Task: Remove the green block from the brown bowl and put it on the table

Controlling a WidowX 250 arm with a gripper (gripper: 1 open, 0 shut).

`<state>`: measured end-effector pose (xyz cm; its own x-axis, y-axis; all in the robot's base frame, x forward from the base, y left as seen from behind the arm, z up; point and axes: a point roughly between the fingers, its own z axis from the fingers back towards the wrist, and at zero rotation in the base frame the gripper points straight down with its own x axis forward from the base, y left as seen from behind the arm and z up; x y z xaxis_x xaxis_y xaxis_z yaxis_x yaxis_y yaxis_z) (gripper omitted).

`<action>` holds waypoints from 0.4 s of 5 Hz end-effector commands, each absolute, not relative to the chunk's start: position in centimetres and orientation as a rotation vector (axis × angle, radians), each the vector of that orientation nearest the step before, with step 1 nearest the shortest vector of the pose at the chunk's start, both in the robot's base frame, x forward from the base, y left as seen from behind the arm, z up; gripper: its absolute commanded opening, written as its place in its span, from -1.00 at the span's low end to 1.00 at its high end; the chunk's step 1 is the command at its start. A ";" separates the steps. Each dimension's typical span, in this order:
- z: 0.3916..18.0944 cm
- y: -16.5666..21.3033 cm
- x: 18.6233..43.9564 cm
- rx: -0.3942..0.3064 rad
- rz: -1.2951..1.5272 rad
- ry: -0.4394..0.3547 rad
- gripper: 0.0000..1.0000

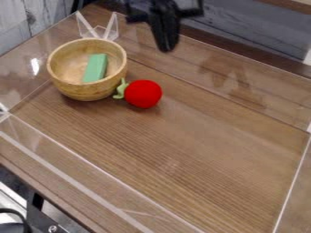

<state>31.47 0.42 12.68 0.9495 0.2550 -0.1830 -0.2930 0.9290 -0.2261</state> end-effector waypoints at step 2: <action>12.5 -4.5 29.6 -0.220 0.138 0.094 -1.00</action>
<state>29.36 -4.47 10.23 0.9730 0.1356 -0.1867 -0.1722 0.9653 -0.1965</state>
